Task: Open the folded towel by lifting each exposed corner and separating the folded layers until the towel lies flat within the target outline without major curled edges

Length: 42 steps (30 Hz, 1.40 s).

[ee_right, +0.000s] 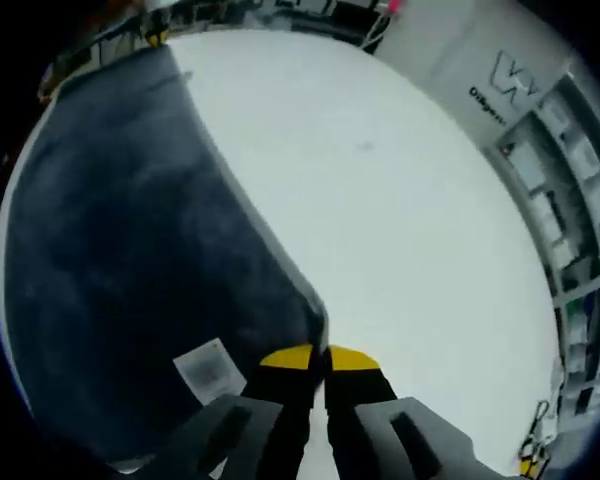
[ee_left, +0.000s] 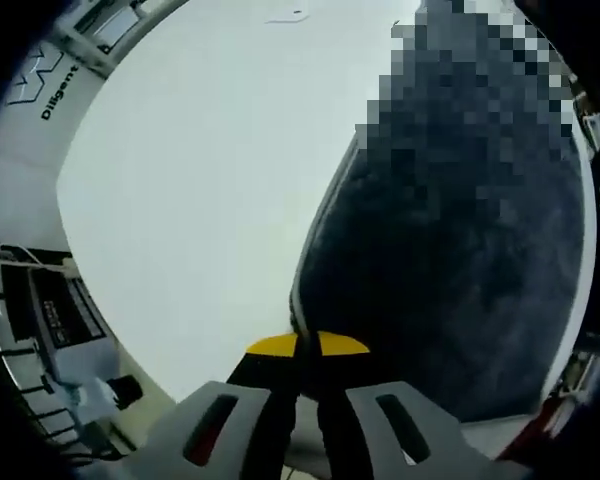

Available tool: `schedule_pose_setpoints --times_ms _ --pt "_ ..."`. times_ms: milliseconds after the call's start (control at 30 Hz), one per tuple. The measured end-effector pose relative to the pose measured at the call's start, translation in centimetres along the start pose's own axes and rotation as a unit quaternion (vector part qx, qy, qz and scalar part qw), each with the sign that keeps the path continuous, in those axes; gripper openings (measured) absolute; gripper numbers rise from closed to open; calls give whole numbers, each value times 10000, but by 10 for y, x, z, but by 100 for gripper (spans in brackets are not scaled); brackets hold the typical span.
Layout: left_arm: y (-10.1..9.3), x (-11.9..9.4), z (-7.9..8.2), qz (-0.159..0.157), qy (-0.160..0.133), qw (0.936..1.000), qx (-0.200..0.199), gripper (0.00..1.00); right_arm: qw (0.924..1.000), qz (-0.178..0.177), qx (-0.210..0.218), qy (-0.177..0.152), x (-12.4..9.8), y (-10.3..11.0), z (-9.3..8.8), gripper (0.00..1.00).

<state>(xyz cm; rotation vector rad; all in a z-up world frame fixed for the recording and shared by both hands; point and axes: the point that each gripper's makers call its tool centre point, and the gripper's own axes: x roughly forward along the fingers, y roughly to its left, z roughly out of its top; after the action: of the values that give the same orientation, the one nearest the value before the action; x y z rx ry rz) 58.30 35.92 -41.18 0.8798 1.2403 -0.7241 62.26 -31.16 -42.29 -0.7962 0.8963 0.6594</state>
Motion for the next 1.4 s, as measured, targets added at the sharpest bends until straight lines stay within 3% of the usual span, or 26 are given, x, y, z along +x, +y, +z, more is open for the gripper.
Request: schedule_pose_setpoints --times_ms 100,167,433,467,500,567,800,1000,1133,1400 --pt "6 0 -1 23 -36 10000 -10 4 9999 -86 -29 -76 1 -3 1 0" --pt "-6 1 5 41 -71 10000 -1 3 9998 -143 -18 -118 1 -7 1 0" --pt "3 1 15 229 -413 9988 -90 2 9993 -335 98 -166 5 -24 2 0" --pt "6 2 15 312 -402 9987 -98 2 9991 -391 87 -142 7 -29 2 0" --pt "19 2 9 640 -236 9977 -10 2 9990 -428 73 -143 8 -30 2 0" --pt "12 4 10 463 -325 9983 -147 2 9989 -427 65 -154 8 -31 4 0" --pt "9 6 17 807 -145 9966 123 1 9984 -559 -58 -44 6 -25 4 0" --pt "28 4 23 970 -206 9947 272 1 9981 -600 75 -63 8 -26 5 0" --pt "42 -2 31 1225 -414 9912 270 1 9978 -635 172 -86 9 -24 7 0" --pt "46 10 32 1377 -379 9891 349 1 9965 -760 301 -171 12 -22 12 0"
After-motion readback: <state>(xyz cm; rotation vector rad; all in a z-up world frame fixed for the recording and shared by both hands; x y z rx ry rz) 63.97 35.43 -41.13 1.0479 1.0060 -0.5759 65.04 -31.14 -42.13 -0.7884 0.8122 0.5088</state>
